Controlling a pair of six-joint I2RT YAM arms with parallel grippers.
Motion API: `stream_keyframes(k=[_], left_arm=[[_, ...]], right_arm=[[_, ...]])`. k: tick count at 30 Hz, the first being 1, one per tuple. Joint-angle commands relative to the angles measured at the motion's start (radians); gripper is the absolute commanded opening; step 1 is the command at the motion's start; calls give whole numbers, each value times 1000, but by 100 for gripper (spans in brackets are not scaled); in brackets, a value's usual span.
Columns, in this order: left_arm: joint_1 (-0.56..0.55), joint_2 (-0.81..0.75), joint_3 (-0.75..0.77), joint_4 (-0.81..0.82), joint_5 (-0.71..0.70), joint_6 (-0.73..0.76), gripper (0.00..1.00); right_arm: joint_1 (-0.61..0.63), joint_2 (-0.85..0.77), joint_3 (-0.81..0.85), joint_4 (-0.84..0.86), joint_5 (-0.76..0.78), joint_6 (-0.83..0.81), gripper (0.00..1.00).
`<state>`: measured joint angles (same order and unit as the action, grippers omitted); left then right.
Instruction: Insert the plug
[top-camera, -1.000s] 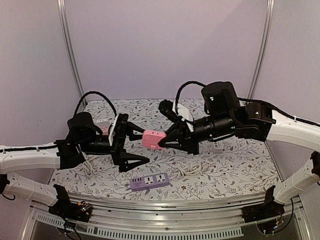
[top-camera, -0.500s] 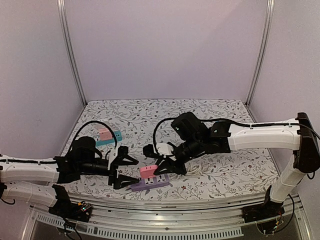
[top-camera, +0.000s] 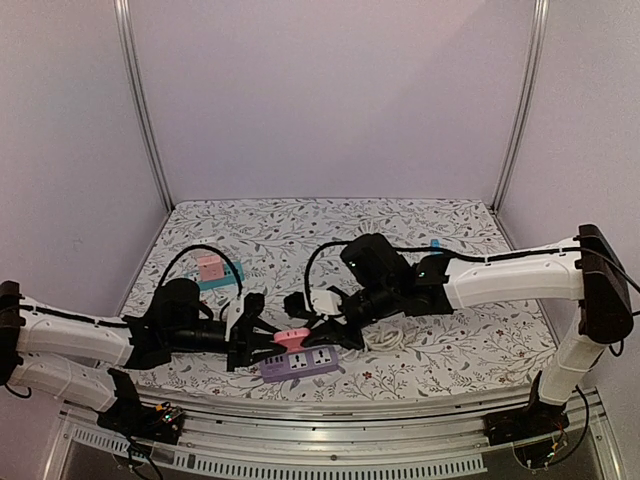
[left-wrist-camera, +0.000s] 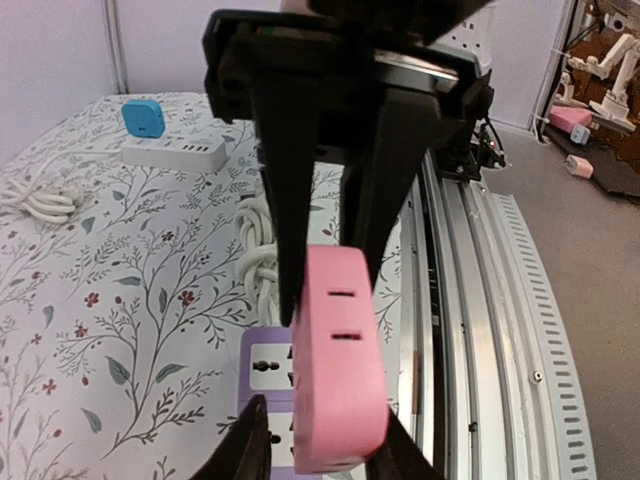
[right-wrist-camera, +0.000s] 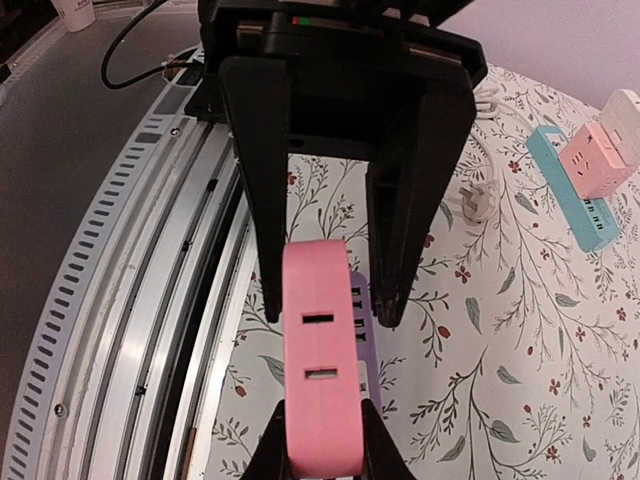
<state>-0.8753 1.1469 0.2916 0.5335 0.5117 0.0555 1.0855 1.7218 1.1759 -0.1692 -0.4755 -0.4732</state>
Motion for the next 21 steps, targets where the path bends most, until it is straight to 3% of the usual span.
stream_keyframes(k=[1, 3, 7, 12, 21], left_arm=[[-19, 24, 4, 48, -8, -11, 19], [-27, 31, 3, 36, 3, -9, 0], [-50, 72, -35, 24, 20, -5, 0], [-95, 123, -86, 112, -72, 68, 0], [-97, 202, -55, 183, -99, 92, 0]], right_arm=[[-8, 17, -26, 47, -10, -3, 0], [-8, 29, -29, 50, -9, 1, 0], [-8, 68, -29, 53, 1, 30, 0], [-7, 117, -36, 94, 29, 48, 0], [-8, 104, -54, 92, 71, 10, 0]])
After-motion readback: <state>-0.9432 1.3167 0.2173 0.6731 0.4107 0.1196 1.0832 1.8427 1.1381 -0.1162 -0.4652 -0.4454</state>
